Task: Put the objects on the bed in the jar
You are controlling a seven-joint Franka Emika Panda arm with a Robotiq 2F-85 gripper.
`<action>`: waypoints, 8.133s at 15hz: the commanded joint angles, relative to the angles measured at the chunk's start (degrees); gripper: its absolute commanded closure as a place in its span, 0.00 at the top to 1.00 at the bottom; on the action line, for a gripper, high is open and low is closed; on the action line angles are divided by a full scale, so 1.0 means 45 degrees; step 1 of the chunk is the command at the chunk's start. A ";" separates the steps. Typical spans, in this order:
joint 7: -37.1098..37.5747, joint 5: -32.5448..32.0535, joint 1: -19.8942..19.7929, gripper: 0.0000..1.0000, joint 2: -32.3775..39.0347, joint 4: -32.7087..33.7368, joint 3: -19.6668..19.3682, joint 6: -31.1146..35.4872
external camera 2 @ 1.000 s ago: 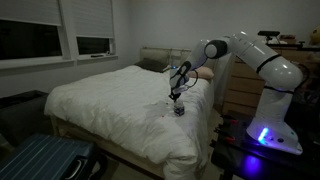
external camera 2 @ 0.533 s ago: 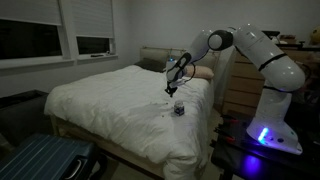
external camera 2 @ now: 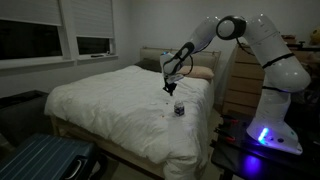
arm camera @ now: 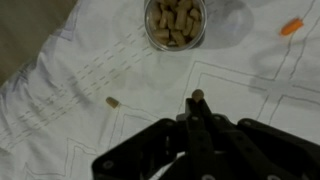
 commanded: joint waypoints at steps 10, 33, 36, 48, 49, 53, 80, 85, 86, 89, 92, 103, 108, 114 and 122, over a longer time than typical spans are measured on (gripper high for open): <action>0.0795 -0.0472 -0.0260 0.01 -0.0405 -0.0718 0.0366 -0.1974; 0.0671 -0.0343 -0.0321 0.00 0.0413 -0.0441 0.0640 -0.2094; 0.0743 -0.0399 -0.0264 0.00 0.0387 -0.0436 0.0608 -0.2092; 0.2997 -0.2077 0.0291 0.00 -0.1537 -0.1559 -0.0414 0.0226; 0.3700 -0.2415 0.0333 0.00 -0.1386 -0.1516 -0.0624 0.0786; 0.6243 -0.3280 0.0397 0.00 -0.0547 -0.1270 -0.1279 0.2475; 0.3814 0.3461 -0.3316 1.00 0.4276 0.4030 0.1767 0.3575; 0.3916 0.3414 -0.3070 1.00 0.5502 0.5838 0.1626 0.1946; 0.3892 0.3429 -0.3111 1.00 0.5695 0.6074 0.1654 0.1716; 0.3901 0.3432 -0.3196 1.00 0.6106 0.6480 0.1629 0.1271; 0.3951 0.3400 -0.3222 1.00 0.6104 0.6330 0.1503 0.1320; 0.3910 0.3403 -0.3405 0.55 0.6056 0.6256 0.1391 0.1409; 0.3945 0.3364 -0.3313 0.18 0.5857 0.6044 0.1340 0.1496; 0.3945 0.3326 -0.3259 0.26 0.5432 0.5584 0.1257 0.1517; 0.3819 0.2885 -0.2545 0.00 0.3799 0.3947 0.0748 0.1718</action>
